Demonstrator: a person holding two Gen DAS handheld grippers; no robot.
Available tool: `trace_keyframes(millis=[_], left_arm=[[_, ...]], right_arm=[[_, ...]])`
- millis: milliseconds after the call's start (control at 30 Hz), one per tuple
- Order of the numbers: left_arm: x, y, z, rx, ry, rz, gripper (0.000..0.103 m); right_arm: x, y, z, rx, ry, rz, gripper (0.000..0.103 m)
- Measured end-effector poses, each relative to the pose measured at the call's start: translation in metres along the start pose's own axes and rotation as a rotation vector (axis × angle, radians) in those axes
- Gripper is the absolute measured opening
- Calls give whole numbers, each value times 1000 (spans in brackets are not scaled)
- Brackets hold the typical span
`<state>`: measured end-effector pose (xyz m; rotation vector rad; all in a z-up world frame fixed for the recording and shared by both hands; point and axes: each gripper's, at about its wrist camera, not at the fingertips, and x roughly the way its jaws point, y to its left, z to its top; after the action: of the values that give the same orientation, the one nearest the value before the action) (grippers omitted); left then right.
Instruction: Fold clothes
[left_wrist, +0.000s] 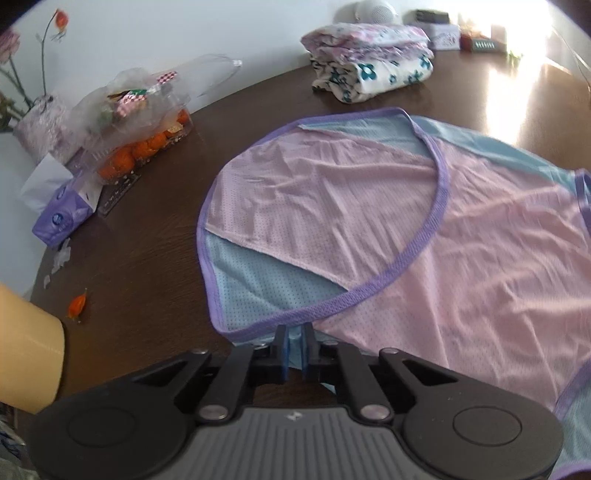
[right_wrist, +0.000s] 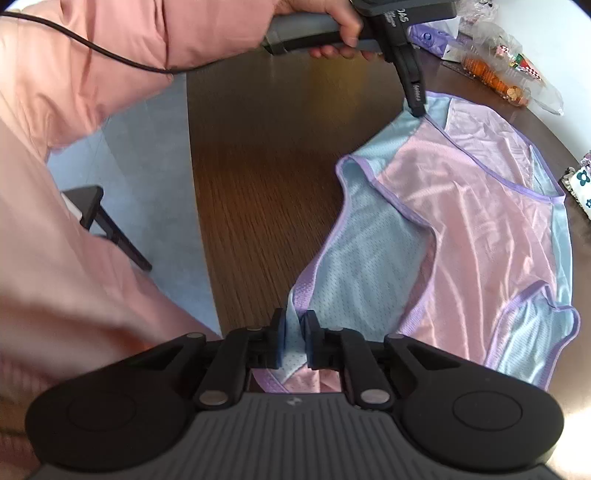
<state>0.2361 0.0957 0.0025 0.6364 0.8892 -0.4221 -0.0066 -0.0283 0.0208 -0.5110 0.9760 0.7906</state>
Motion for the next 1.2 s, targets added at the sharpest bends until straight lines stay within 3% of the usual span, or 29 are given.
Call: trace_keyframes(millis=[467,733,933,1200], left_arm=[[-44,-92,-52,263,103,206,0],[-84,-151,-84,300,132,208,0],[-103,-189,-87,270,125,200,0],[-108,-199,-80,227,120,171,0]], right_arm=[[-32,-46,-51,-32,101,-110,7],[-47,-103,-88,-114,149,-112,7],[-53,-150,-110,-185,166,-107,8],[-66,-155,-131,-215,127,-79,8]])
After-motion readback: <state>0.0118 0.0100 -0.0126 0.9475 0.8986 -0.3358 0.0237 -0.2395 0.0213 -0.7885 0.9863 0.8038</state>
